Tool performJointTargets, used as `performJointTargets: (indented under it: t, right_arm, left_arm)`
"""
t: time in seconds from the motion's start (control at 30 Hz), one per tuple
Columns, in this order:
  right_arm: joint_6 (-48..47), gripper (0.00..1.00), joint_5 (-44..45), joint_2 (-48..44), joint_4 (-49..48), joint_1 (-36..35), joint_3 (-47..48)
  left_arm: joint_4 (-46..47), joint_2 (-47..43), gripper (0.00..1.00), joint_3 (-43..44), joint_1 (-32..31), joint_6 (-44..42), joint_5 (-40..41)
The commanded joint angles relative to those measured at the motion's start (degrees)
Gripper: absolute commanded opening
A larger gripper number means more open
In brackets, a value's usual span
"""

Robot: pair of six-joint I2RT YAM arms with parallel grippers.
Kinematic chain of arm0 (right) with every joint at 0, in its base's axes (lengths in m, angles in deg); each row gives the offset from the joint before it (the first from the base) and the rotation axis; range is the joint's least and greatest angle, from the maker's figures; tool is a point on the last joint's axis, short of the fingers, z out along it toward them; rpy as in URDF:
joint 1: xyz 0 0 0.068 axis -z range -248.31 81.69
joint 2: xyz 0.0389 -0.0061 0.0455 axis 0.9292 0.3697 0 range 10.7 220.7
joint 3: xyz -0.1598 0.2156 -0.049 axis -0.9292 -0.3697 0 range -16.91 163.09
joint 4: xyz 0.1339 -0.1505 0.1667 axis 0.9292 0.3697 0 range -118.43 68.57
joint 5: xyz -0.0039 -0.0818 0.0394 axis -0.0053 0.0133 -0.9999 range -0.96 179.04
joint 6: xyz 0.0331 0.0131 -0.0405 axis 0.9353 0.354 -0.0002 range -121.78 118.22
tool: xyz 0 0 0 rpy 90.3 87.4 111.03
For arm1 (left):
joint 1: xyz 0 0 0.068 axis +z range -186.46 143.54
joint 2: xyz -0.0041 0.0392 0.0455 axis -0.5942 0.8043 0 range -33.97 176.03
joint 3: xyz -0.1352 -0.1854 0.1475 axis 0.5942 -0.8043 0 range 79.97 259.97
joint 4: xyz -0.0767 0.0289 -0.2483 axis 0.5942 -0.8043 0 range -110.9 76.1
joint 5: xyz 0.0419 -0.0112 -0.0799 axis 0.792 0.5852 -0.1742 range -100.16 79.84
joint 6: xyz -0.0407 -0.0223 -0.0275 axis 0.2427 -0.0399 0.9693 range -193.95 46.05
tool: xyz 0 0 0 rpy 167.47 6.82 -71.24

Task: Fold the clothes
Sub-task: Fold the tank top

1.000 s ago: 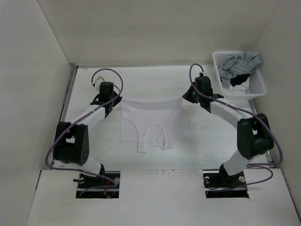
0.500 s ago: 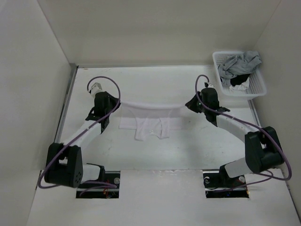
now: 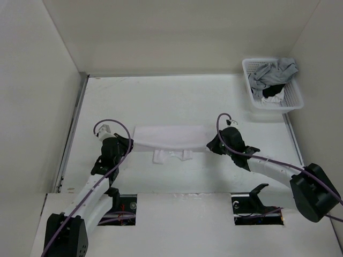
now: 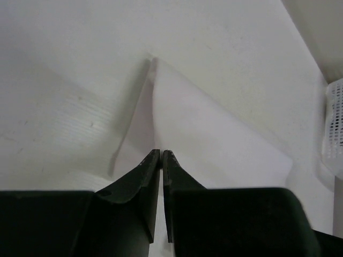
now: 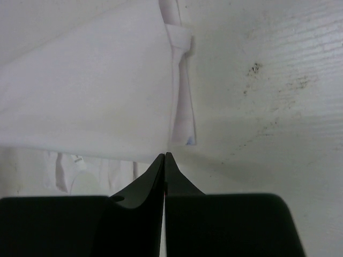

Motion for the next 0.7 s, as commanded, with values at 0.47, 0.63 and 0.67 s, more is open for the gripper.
performJointTargets:
  t: [0.47,0.63,0.67]
  right_arm:
    - [-2.12,0.52,-5.46,1.69,-5.64,5.19,0.74]
    - [0.24,0.48,-11.09,11.89,-13.03,7.66,2.76]
    - [0.86,0.47,-12.15,13.30,-14.35,7.67,3.03]
  left_arm:
    - [-2.05,0.10,0.19,3.04,-3.71,0.40,1.64]
    - [2.18,5.03,0.19,6.55,-14.00,-0.21,7.53]
    - [2.53,5.30,0.19,7.17,-15.41,-0.56,8.24]
